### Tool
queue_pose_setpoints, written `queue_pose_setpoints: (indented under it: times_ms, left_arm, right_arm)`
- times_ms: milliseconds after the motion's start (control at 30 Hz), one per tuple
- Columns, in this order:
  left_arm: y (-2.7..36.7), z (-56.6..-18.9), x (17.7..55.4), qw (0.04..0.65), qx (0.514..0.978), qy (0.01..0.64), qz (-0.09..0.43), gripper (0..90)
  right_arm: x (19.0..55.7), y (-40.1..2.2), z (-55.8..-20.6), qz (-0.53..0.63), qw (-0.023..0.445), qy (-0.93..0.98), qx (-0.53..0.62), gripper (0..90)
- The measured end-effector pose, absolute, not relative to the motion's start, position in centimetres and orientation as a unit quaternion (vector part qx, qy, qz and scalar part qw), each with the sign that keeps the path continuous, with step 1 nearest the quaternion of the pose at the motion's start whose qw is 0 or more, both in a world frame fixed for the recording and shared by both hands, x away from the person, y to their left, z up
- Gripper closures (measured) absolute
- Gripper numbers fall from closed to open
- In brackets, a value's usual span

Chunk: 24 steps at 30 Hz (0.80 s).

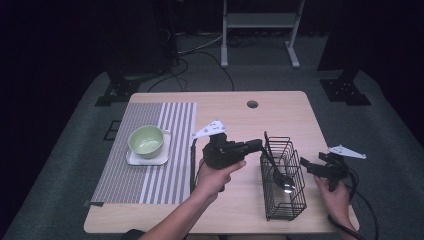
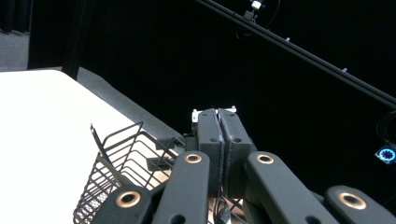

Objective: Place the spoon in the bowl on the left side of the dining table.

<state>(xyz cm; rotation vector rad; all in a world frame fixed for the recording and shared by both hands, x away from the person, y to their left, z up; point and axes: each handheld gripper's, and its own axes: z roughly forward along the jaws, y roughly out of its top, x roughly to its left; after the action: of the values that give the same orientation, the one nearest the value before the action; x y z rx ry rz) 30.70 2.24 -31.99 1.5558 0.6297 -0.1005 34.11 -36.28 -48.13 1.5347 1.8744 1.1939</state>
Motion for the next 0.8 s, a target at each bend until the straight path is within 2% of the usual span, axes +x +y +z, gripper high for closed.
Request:
queue_pose_setpoints:
  times_ms: [800]
  left_arm:
    - [4.3, -30.3, 31.2, 0.683, 0.668, 0.292, -0.035, 89.4]
  right_arm:
    - [34.1, -36.3, -48.1, 0.428, 0.219, 0.677, 0.557, 12.3]
